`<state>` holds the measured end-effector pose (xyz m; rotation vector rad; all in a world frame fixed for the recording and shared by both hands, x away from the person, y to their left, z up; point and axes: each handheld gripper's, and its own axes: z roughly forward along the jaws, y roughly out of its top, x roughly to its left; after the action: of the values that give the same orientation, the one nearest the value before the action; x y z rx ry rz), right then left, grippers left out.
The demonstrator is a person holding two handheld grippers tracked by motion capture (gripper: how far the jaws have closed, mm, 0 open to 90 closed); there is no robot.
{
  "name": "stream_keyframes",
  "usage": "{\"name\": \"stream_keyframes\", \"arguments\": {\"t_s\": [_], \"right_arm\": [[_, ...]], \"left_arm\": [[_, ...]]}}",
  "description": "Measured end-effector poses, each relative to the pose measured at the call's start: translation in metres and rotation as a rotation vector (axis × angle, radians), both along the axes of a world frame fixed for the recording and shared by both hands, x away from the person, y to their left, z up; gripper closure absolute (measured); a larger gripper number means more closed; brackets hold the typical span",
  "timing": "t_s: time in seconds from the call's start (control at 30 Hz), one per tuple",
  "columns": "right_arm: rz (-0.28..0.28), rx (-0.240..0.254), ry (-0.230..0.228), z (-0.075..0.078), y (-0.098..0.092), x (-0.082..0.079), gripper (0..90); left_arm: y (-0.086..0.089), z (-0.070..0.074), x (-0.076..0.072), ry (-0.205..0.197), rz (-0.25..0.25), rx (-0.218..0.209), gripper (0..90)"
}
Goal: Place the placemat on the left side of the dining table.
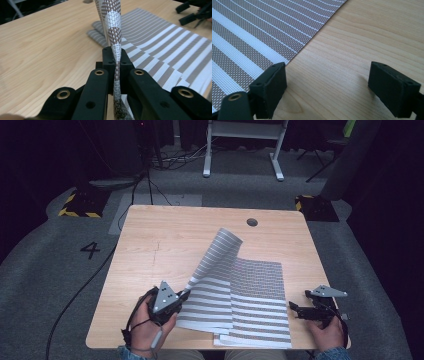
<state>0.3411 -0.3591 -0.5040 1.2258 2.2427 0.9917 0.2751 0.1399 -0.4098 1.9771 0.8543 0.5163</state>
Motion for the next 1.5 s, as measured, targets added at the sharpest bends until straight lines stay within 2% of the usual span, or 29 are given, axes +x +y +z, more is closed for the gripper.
{"name": "stream_keyframes", "arguments": {"t_s": [0.07,0.17,0.2,0.23,0.37,0.43,0.57,0.7,0.8,0.9,0.97,1.0,1.03,1.07,1.1,1.13,1.17,1.23,1.37,1.5], "right_arm": [[0.0,0.001,0.0,0.0,0.0,0.0,15.3],[0.001,-0.001,0.0,0.0,0.0,0.0,15.3],[-0.002,0.003,0.001,0.0,0.0,0.0,15.3],[-0.002,0.003,0.001,0.0,0.0,0.0,15.3],[-0.002,0.003,0.001,0.0,0.0,0.0,15.3],[-0.001,0.002,0.001,0.0,0.0,0.0,15.3],[-0.002,0.003,0.001,0.0,0.0,0.0,15.3],[-0.002,0.003,0.002,0.0,0.0,0.0,15.4],[-0.001,0.003,0.001,0.0,0.0,0.0,15.6],[0.0,0.002,0.0,0.0,0.0,0.0,15.6],[0.0,0.001,-0.001,0.0,0.0,0.0,15.7],[0.0,0.001,-0.001,0.0,0.0,-0.001,15.8],[0.002,-0.001,-0.001,0.0,0.0,-0.001,15.8],[0.002,-0.001,-0.001,0.0,0.0,-0.001,15.8],[0.002,0.0,-0.001,0.0,0.0,-0.001,15.8],[0.0,0.0,-0.001,0.0,0.0,-0.001,15.8],[0.002,0.0,-0.001,0.0,0.0,-0.001,15.8],[0.002,-0.001,-0.001,0.0,0.0,-0.001,15.8],[0.0,0.0,-0.001,0.0,0.0,-0.001,15.8],[0.001,0.0,-0.001,0.0,0.0,-0.001,15.8]], "left_arm": [[0.017,0.001,0.0,-0.003,0.035,-0.003,88.1],[0.028,0.0,0.0,0.003,0.054,-0.009,88.1],[0.037,-0.001,0.001,0.008,0.073,-0.008,88.1],[0.037,-0.001,0.001,0.008,0.073,-0.008,88.0],[0.057,-0.004,0.003,0.024,0.104,-0.001,88.1],[0.063,-0.007,0.004,0.036,0.111,-0.012,88.1],[0.07,-0.012,0.009,0.057,0.117,-0.016,88.0],[0.074,-0.027,0.019,0.082,0.106,-0.027,88.0],[0.075,-0.038,0.028,0.102,0.103,-0.02,87.9],[0.073,-0.042,0.036,0.098,0.1,-0.014,87.3],[0.073,-0.047,0.045,0.065,0.112,-0.018,83.4],[0.073,-0.05,0.048,0.036,0.144,-0.026,74.8],[0.073,-0.05,0.048,0.036,0.144,-0.026,63.0],[0.074,-0.051,0.052,0.006,0.189,-0.017,51.3],[0.075,-0.053,0.054,-0.012,0.22,-0.01,51.3],[0.076,-0.056,0.058,-0.023,0.262,-0.004,44.6],[0.076,-0.057,0.059,-0.026,0.273,0.003,39.1],[0.076,-0.058,0.06,-0.02,0.273,0.005,39.2],[0.07,-0.052,0.058,-0.025,0.241,-0.014,39.2],[0.063,-0.04,0.051,-0.034,0.206,-0.014,38.5]]}}
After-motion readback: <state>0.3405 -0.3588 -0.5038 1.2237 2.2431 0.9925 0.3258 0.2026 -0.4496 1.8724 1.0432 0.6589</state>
